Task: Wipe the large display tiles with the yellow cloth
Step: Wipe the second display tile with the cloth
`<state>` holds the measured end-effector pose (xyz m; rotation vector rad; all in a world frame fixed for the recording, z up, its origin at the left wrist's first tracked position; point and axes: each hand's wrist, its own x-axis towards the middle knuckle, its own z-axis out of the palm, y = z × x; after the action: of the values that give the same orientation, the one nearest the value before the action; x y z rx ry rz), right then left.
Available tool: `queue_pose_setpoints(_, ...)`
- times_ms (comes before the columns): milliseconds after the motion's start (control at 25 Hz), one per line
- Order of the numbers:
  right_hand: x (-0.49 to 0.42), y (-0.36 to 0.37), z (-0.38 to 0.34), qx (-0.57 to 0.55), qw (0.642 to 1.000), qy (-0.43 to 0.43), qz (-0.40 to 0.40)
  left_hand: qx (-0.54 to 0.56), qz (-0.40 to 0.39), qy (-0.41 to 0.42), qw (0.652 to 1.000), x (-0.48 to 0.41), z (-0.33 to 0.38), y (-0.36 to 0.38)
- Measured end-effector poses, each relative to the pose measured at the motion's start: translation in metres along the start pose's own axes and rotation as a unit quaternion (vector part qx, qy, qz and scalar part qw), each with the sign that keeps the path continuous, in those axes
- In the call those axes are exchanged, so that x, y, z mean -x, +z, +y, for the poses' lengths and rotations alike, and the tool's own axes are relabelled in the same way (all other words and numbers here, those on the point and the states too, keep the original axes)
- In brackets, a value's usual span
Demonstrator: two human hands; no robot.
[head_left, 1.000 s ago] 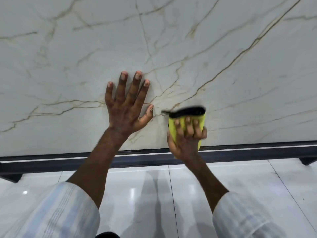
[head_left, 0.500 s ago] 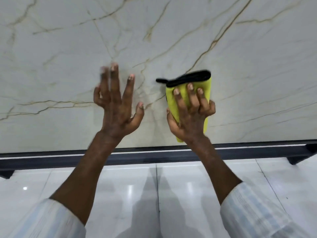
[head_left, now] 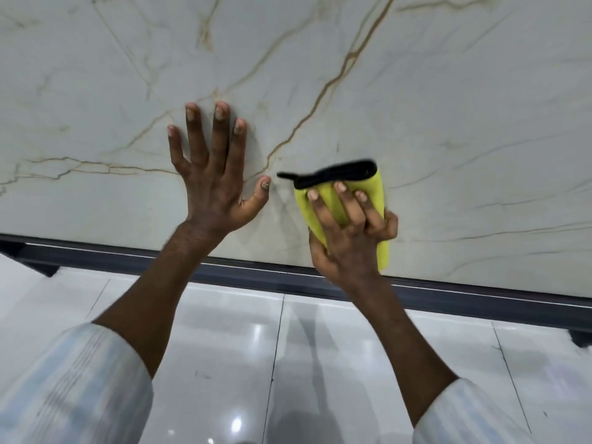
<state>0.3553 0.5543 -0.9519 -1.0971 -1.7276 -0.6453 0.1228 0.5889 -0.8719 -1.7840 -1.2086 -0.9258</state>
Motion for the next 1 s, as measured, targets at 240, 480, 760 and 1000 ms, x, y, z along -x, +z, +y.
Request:
queue_pose_setpoints(240, 0.069, 0.022, 0.019, 0.086, 0.996, -0.007, -0.014, 0.008, 0.009, 0.000, 1.000, 0.003, -0.001, 0.004)
queue_pose_setpoints(480, 0.091, 0.008, 0.027, 0.074, 0.990, -0.055, -0.109, 0.023, 0.039, -0.007, 0.999, 0.004, 0.002, 0.011)
queue_pose_setpoints(760, -0.013, -0.003, 0.017, 0.073, 0.995, 0.041, 0.051, 0.030, 0.048, 0.001, 0.998, 0.004, 0.003, 0.013)
queue_pose_setpoints(1000, 0.064, 0.003, 0.017, 0.097, 0.991, 0.076, -0.045, 0.032, 0.029, 0.000, 0.999, 0.005, 0.003, 0.006)
